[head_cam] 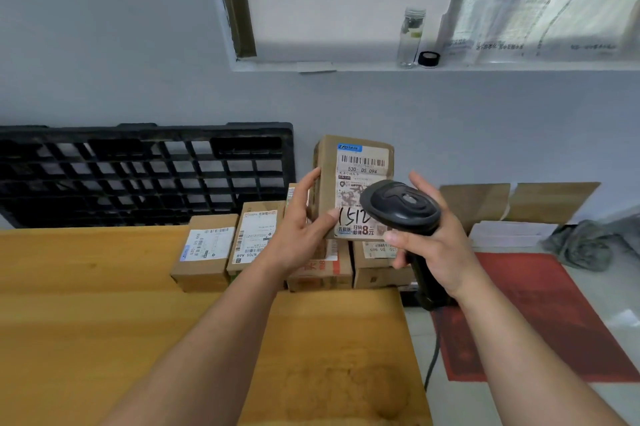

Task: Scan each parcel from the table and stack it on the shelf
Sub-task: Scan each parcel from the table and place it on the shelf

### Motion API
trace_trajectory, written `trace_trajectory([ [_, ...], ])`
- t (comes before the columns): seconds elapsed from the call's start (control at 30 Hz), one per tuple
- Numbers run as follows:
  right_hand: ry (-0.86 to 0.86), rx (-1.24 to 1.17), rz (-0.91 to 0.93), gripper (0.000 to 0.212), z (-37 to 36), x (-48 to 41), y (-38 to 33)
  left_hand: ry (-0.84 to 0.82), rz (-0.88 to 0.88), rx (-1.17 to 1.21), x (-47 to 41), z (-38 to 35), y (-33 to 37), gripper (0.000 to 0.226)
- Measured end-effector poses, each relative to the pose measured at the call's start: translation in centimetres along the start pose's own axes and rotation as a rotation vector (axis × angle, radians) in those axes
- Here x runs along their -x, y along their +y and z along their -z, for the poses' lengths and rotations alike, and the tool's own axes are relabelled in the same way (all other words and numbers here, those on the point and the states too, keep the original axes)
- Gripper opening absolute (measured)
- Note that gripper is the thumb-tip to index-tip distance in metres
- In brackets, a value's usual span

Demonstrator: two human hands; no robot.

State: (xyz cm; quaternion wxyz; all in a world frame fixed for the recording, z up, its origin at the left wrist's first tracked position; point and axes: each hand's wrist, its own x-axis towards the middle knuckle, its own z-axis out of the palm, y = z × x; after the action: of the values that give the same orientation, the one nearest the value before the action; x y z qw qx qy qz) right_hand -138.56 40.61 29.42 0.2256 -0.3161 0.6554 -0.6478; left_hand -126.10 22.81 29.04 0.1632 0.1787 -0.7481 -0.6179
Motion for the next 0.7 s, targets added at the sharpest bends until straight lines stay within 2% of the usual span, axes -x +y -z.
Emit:
trace_trajectory([
  [0.1, 0.001, 0.061, 0.011, 0.094, -2.0, 1.2, -1.4, 0.048, 0.013, 0.008, 2.3, 2.0, 0.3, 0.07],
  [0.27, -0.068, 0.064, 0.065, 0.088, -6.3, 2.5, -3.0, 0.068, 0.056, 0.069, 5.8, 6.4, 0.4, 0.103],
  [0.37, -0.123, 0.069, 0.065, 0.089, -9.4, 3.2, -3.8, 0.097, 0.057, 0.041, 8.3, 9.4, 0.5, 0.114],
  [0.47, -0.177, 0.086, 0.065, 0.096, -12.8, 3.9, -4.7, 0.191, 0.062, 0.029, 10.6, 12.7, -0.1, 0.116],
  [0.7, -0.261, 0.036, 0.116, 0.094, -20.7, 7.5, -7.2, 0.384, 0.036, 0.005, 15.4, 20.1, -2.6, 0.114],
])
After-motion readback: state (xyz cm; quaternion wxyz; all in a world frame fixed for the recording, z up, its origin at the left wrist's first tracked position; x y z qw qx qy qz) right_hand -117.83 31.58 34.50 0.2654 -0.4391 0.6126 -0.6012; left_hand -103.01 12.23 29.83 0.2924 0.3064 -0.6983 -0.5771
